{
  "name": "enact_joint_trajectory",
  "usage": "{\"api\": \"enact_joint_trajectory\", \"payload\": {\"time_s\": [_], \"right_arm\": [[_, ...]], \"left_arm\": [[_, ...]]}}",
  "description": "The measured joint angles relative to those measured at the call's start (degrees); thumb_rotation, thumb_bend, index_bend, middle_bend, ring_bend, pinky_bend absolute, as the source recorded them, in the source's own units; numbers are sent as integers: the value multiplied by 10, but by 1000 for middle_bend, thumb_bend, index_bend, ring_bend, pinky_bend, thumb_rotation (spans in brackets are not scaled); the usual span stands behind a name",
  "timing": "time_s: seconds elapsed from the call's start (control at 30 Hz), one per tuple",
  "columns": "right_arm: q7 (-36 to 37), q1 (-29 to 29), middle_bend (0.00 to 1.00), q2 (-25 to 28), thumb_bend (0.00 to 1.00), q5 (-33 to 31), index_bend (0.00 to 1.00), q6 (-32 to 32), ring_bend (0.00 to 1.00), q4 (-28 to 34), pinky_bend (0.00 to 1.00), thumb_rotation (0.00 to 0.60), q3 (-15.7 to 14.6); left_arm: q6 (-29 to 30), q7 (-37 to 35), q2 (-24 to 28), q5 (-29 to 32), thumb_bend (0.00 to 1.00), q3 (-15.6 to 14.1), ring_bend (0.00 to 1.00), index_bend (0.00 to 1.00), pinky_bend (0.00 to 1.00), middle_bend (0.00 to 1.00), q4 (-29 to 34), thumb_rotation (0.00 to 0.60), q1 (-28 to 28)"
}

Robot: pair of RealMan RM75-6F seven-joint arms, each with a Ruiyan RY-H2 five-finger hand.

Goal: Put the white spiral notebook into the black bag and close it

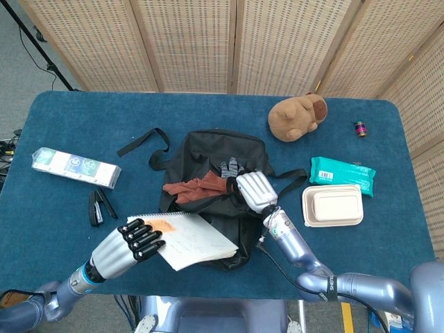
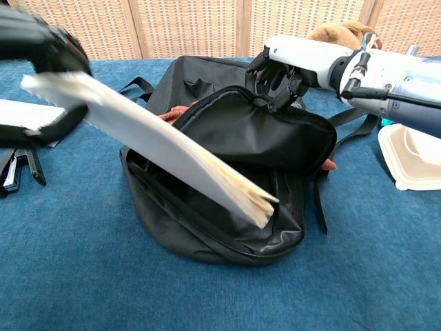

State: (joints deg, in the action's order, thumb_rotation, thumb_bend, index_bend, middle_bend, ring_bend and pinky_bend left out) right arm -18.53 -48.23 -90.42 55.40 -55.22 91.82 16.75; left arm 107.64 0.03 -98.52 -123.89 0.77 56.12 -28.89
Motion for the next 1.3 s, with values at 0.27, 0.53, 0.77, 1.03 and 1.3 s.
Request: {"api": "enact_joint_trajectory", "payload": {"time_s": [0.27,0.53,0.77,1.03,1.3], "right_arm": [[-3,-4,638,14,554,-23,634,2,364,24,263,600,3],[-10,-7,638,29,554,-46,635,4,363,58,263,600,0],[-8,-9,639,36,554,-59,635,4,364,71,263,600,-3],[2,-9,642,42,554,-59,636,3,364,77,263,600,-8],[11,-7,652,50,554,-56,638,7,364,94,263,600,-16]], "left_arm": [[-31,37,-31,-8,489,-22,595,792,630,713,-45,600,-19],[-67,87,-48,-13,488,-34,595,793,630,716,-64,600,-41],[-116,131,-57,-12,489,-48,595,793,630,716,-64,600,-60],[-153,151,-69,6,489,-59,595,794,630,716,-66,600,-71],[-174,149,-87,34,489,-52,593,793,630,716,-78,600,-81]]}}
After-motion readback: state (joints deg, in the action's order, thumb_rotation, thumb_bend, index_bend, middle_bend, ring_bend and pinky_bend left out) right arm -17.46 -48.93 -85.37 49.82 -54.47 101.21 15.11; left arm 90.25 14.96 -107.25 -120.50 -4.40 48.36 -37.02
